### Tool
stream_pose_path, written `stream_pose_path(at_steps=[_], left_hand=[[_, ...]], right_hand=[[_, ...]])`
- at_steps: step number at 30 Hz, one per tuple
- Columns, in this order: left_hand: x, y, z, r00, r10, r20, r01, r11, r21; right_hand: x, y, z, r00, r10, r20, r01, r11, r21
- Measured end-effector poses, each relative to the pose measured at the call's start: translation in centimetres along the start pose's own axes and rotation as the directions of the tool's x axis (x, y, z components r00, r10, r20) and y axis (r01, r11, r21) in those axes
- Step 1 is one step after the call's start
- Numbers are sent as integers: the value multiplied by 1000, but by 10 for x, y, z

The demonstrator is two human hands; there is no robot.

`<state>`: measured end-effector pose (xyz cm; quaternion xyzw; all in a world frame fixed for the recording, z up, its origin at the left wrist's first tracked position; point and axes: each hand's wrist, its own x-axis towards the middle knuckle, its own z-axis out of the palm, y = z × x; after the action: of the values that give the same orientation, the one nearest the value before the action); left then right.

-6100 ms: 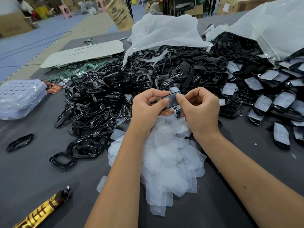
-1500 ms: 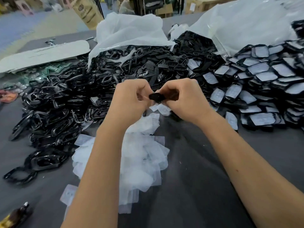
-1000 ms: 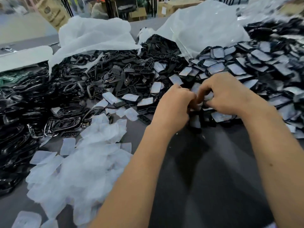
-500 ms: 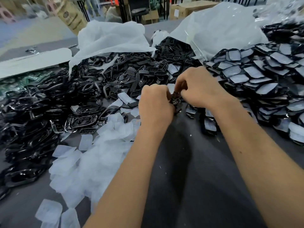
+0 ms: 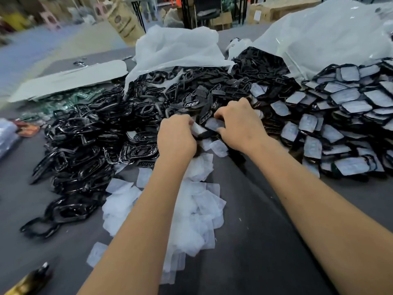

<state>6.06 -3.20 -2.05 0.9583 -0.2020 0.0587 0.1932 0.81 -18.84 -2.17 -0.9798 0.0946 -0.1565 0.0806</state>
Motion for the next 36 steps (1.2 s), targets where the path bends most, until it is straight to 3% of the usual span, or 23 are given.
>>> stream_pose_path(at_steps=[6,13,15,18,21,25,30,33,36], left_hand=[[3,-8,0,998,-43,-35,37,989,-142],[1,-3,3,999,-33,-32,27,983,-182],[0,-3,3,998,-61,-17,56,975,-214],[-2,-2,0,999,-52,8,53,966,-251],[-8,-3,-8,999,-39,1,38,964,-263],[-14,-20,-23,989,-140,-48,134,985,-109],[-20,-46,-40,915,-404,5,402,911,90],[-20,-55,-42,909,-413,47,409,909,79],[-19,-56,-41,921,-389,-10,389,921,-30]], right_hand=[[7,-1,-2,993,96,66,-106,977,183],[6,6,-10,977,208,-51,-183,933,309],[8,10,-18,973,230,-3,-216,918,333],[11,14,-29,960,221,170,-253,948,194],[10,4,-33,979,184,87,-189,981,51],[9,-17,-26,984,-10,177,-3,997,71],[9,-27,-13,977,-12,213,-6,996,84],[9,-28,-13,981,1,194,-20,995,95],[9,-25,-14,988,20,155,-36,994,100]])
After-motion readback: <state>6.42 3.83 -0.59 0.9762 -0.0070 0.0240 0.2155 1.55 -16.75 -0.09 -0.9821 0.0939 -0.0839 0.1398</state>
